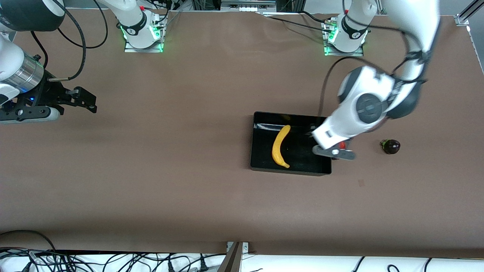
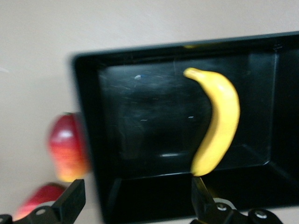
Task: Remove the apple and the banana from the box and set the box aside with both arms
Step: 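Move the left gripper back into the tray over the banana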
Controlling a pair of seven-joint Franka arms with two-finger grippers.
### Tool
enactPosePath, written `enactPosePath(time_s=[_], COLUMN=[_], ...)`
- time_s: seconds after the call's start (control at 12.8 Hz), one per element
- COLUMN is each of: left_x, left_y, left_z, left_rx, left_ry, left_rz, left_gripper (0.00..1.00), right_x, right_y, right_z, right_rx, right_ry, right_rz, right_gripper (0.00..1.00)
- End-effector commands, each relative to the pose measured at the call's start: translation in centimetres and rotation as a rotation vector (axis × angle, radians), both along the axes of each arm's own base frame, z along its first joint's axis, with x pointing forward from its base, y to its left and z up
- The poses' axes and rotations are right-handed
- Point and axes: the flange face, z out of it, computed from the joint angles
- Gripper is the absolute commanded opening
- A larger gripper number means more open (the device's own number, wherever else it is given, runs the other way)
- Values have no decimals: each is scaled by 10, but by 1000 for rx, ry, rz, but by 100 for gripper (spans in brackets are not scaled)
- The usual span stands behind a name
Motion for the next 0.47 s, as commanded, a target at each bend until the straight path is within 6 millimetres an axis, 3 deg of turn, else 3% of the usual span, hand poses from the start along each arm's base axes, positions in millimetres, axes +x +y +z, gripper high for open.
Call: enactPosePath(time_s=[0.0,0.23,0.39], left_x=[8,-6,-19], left_y=[-59,-87,-86], left_z=[-39,-89,-118], left_rx=[-29,-48,-38], left_ry=[-27,-35,-37], left_rz=[55,23,9], left_gripper=[100,100,100], right_x=[1,1,1], right_y=[-1,-2,-1], right_z=[4,4,3], right_rx=[-1,0,1], right_ry=[-2,0,0], right_rz=[-10,-11,-11], right_gripper=[100,100,100])
